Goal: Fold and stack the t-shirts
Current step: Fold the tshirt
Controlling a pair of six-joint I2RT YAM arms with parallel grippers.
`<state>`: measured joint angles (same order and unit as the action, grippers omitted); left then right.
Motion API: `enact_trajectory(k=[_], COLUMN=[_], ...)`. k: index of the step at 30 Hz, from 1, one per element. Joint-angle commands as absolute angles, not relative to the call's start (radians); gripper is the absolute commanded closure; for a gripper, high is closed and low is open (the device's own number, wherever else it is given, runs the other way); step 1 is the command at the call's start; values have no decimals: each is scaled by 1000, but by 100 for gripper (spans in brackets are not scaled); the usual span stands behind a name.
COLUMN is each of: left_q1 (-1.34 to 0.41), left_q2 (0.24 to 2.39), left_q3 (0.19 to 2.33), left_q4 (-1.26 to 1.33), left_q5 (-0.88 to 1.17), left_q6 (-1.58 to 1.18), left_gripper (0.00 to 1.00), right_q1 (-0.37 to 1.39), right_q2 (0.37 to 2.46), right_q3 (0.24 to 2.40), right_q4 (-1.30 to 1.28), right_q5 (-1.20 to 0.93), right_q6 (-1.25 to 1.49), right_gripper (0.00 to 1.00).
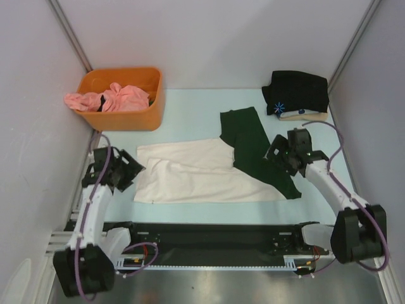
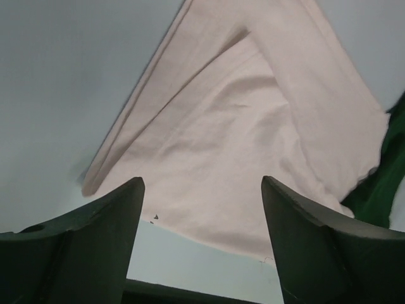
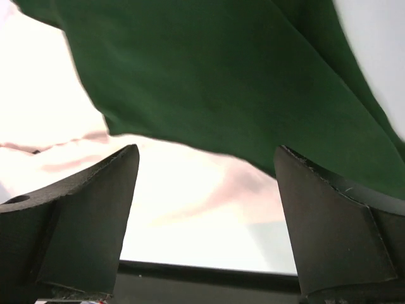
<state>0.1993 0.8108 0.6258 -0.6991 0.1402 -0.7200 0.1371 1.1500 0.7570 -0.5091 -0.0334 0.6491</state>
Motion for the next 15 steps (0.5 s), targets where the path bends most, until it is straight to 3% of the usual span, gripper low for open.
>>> enact_trajectory(k=[1,4,9,15], left_q1=[64,-26,-34,-32], left_q2=[990,1165,1343,1310], left_q3=[721,773,799,916], left_q4=[-539,-486,-388,-428], left_q5=[114,67,66,20], left_q6=[-641,-641,-640,-595], left_gripper=[20,23,32,32], right_q1=[176,184,181,120], right_q2=[1276,1351,1422,1573], right_q3=[854,888,948,1147], right_q4=[-457,-422,-410,-379], right_q5=[22,11,-8,-98], right_q6=[597,581,535,443], right_gripper=[8,8,8,7])
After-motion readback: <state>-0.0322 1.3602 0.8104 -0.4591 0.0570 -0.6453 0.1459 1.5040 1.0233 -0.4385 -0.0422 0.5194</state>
